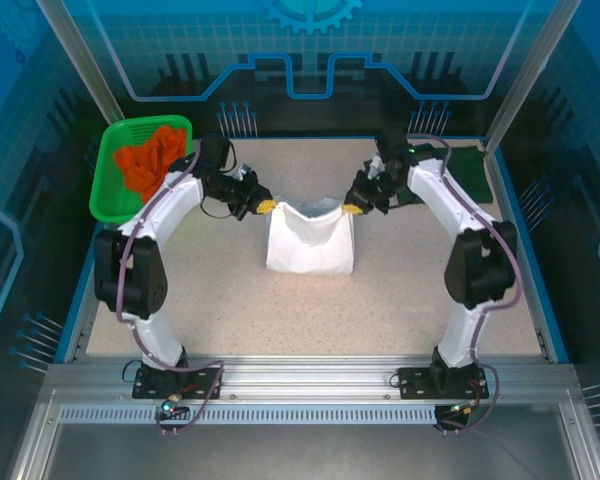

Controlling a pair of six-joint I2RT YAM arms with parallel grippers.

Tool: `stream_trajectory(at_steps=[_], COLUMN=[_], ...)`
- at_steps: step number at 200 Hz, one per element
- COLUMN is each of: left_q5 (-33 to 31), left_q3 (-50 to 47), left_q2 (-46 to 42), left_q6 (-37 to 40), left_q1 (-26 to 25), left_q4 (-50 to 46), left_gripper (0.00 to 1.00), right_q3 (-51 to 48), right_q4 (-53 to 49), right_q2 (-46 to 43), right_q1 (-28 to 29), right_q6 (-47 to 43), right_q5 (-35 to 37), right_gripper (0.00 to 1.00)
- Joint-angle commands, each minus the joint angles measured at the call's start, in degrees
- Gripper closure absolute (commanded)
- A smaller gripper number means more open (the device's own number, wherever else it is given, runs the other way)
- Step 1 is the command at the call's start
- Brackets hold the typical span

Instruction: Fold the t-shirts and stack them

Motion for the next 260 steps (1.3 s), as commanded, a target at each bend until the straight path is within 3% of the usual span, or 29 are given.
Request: stream_trajectory(at_steps=[1, 25, 30, 36, 49, 56, 67, 77, 93, 110, 130, 156, 174, 189, 229, 260], left_q5=[-0.38, -3.39, -4.12, -4.79, -6.36, -8.24, -9.97, -11.39, -12.64, -13.6, -12.4, -7.27, -6.85, -7.13, -10.65, -18.85], left_q3=[6.43, 13.04, 14.28, 16.05, 20.22, 21.81, 21.53, 20.74, 21.47, 22.67, 20.94, 14.54, 10.63, 8.73, -3.66, -6.94], left_q2=[7.26, 15.09, 16.67, 18.88, 23.19, 24.33, 23.56, 22.05, 20.11, 18.25, 16.3, 13.04, 10.56, 9.86, 8.9, 11.55], left_q6=[-1.27, -1.26, -1.42, -1.72, -2.01, -2.57, -3.61, -5.03, -6.09, -5.17, -2.42, 3.42, 4.81, 3.56, -9.37, -1.77], left_q1=[2.35, 3.79, 4.04, 4.37, 5.18, 5.77, 6.75, 7.48, 8.03, 7.54, 6.14, 2.88, -1.31, -6.29, -13.59, -14.02], left_q4=[-0.94, -2.25, -2.46, -3.03, -5.34, -6.67, -4.19, -1.54, 0.23, -0.5, -1.99, -1.28, -0.97, 0.57, 15.5, 10.39], left_gripper=[1.0, 1.0, 0.95, 0.85, 0.77, 0.66, 0.66, 0.63, 0.61, 0.55, 0.46, 0.44, 0.45, 0.54, 0.61, 0.61], right_q3=[9.41, 21.77, 24.62, 28.24, 32.79, 34.62, 37.91, 42.2, 46.02, 41.87, 30.04, 9.92, 1.77, -3.94, -20.07, -23.02], right_q4=[-2.36, -4.65, -6.3, -8.41, -8.24, -6.99, -5.49, -6.31, -8.13, -7.39, -4.01, 7.85, 11.94, 14.28, 25.05, 23.67], right_q2=[9.27, 21.04, 23.88, 27.08, 32.11, 34.05, 36.17, 37.93, 37.74, 33.13, 25.02, 12.27, 7.73, 5.84, 3.29, 6.74], right_q1=[-1.93, -3.04, -3.25, -3.56, -4.46, -5.04, -5.85, -7.01, -8.52, -8.75, -8.1, -6.0, -2.88, -0.17, 3.87, 4.51], right_q6=[2.09, 3.15, 3.16, 3.71, 5.98, 7.46, 8.88, 9.42, 9.12, 6.42, 2.04, -2.41, -2.53, -0.09, 9.5, 5.82], right_q5=[-2.59, -3.22, -2.46, -1.31, -2.97, -4.23, -5.11, -5.27, -4.73, -4.11, -3.07, -6.27, -8.7, -9.45, -7.44, -4.42], right_gripper=[1.0, 0.96, 0.93, 0.85, 0.67, 0.57, 0.43, 0.39, 0.39, 0.39, 0.39, 0.39, 0.41, 0.51, 0.63, 0.64])
